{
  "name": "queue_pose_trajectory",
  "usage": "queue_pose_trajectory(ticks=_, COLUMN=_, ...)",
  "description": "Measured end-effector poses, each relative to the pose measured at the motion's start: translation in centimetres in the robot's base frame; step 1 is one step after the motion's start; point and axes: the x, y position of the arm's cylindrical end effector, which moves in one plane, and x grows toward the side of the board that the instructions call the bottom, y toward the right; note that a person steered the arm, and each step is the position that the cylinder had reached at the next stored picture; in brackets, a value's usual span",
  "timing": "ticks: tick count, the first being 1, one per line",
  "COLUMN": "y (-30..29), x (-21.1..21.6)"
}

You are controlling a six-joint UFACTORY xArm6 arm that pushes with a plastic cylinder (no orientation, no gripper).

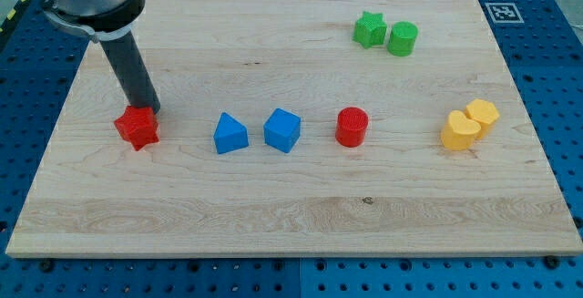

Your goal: Push the green star above the green circle

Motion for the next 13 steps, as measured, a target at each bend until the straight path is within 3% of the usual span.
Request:
queue_pose_trajectory(ticks=2, y=-0.1, x=0.2)
queue_pose_trajectory(ticks=3, y=2.6, x=-4.6)
queue_pose_trajectory(ticks=4, y=9.3, x=-7.3)
queue_pose_trajectory(ticks=6, y=24.4, x=-5.6)
queue_pose_trajectory(ticks=8, y=25.6, x=-5.6)
queue_pose_trajectory(ticks=10, y=26.2, x=-10.3)
queue_pose_trajectory(ticks=13, y=32.4, x=-13.5)
